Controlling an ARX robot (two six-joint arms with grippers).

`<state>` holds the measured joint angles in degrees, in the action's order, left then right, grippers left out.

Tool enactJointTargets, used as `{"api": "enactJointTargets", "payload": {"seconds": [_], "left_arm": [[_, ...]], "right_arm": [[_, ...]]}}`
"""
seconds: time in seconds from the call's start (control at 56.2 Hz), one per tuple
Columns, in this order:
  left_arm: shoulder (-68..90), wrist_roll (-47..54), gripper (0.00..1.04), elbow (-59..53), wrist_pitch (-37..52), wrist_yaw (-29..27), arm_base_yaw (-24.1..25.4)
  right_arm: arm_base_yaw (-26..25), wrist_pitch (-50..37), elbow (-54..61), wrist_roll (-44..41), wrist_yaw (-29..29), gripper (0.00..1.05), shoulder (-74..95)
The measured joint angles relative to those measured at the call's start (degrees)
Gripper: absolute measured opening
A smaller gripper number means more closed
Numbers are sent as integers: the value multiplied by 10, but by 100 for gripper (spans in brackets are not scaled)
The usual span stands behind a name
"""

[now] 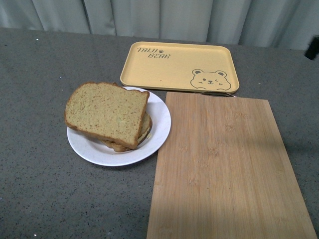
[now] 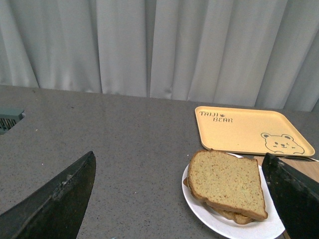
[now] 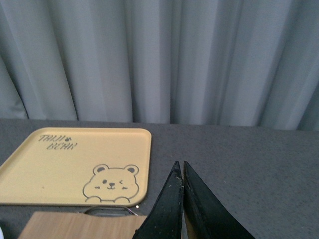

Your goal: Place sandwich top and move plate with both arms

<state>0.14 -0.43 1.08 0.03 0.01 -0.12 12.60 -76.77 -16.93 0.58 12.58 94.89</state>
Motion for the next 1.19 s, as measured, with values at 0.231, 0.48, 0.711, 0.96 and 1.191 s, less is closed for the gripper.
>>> {"api": "enactJointTargets", "payload": {"seconds": [0.231, 0.48, 0.711, 0.96, 1.191], "left_arm": [[0, 0, 98, 0, 0, 0, 0], [0, 0, 98, 0, 0, 0, 0], [0, 0, 98, 0, 0, 0, 0], [0, 0, 98, 0, 0, 0, 0], [0, 0, 98, 0, 0, 0, 0]], "right_arm": [[-38, 50, 80, -4, -41, 1, -130], [-75, 217, 127, -4, -78, 1, -348], [-125, 303, 153, -4, -123, 1, -457], [-125, 390, 165, -4, -125, 1, -559], [-125, 465, 167, -4, -125, 1, -642]]}}
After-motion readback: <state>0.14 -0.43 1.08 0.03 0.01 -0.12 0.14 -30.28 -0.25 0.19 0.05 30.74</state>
